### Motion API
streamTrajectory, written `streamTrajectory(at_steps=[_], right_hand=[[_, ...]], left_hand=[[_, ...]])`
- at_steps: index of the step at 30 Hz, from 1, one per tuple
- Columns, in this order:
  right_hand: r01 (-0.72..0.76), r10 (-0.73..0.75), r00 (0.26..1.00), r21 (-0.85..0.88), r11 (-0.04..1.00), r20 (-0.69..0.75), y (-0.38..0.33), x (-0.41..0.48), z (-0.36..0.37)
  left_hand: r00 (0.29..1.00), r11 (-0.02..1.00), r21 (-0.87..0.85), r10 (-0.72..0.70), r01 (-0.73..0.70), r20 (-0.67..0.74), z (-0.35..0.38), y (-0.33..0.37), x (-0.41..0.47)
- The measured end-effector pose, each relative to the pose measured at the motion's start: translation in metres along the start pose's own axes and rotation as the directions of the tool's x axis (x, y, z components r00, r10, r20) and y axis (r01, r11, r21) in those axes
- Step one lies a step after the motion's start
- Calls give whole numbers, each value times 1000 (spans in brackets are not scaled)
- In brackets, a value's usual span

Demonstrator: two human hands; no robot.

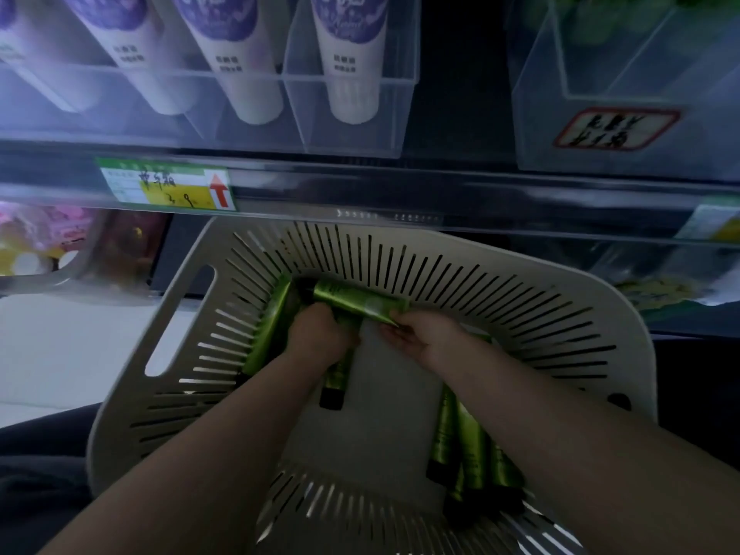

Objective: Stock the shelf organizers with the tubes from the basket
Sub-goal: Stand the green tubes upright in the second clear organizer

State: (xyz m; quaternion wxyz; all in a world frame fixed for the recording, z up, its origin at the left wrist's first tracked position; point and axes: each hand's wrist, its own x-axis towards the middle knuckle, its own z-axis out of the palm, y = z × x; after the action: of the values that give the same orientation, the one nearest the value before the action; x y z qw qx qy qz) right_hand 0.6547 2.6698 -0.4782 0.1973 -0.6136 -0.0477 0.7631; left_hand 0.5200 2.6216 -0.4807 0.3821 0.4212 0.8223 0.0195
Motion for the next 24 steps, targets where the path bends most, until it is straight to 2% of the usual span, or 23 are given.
streamTrajectory(at_steps=[10, 13, 17, 24], right_hand=[[136, -126, 989, -128, 982, 79, -7, -43, 1], [209, -200, 977, -189, 959, 68, -13, -59, -3], [306, -289, 952, -273, 912, 103, -21, -85, -10], [481, -450, 876, -386, 787, 173, -29, -123, -30]], left_hand=[[971, 988, -138, -38, 73, 237, -26, -3, -29], [970, 989, -141, -5, 41, 245, -32, -1, -41], [965, 997, -64, 58, -42, 255, -37, 5, -61], [963, 978, -165, 165, -131, 212, -47, 15, -100]])
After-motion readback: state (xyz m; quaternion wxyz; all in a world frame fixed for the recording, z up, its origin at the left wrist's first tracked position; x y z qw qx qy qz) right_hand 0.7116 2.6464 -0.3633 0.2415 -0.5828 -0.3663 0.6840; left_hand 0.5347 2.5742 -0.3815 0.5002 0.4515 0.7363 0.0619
